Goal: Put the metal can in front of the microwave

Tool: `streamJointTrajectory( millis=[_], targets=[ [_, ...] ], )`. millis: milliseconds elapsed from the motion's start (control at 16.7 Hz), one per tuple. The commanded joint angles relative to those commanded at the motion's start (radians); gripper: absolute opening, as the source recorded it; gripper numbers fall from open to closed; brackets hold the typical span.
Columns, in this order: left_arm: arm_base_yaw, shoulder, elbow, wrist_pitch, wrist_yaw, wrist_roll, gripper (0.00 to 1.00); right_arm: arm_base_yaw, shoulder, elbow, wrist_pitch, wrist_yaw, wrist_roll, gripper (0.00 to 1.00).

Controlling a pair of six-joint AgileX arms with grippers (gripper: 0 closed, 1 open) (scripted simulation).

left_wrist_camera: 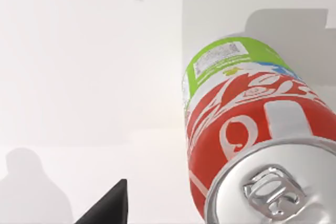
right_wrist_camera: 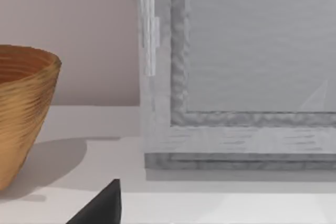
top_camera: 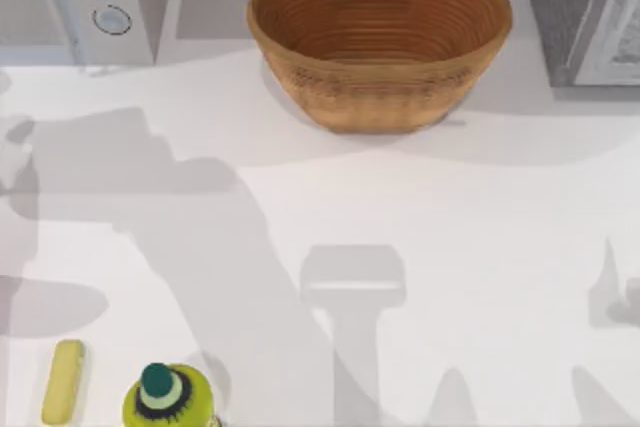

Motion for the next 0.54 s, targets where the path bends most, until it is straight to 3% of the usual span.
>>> streamJointTrajectory(
  millis=[540],
  targets=[
    [-0.002,0.013,0.179,-0.166,0.000,-0.001,1.00,0.000,0.000,0.000,0.000,0.000,0.000,1.00]
  ],
)
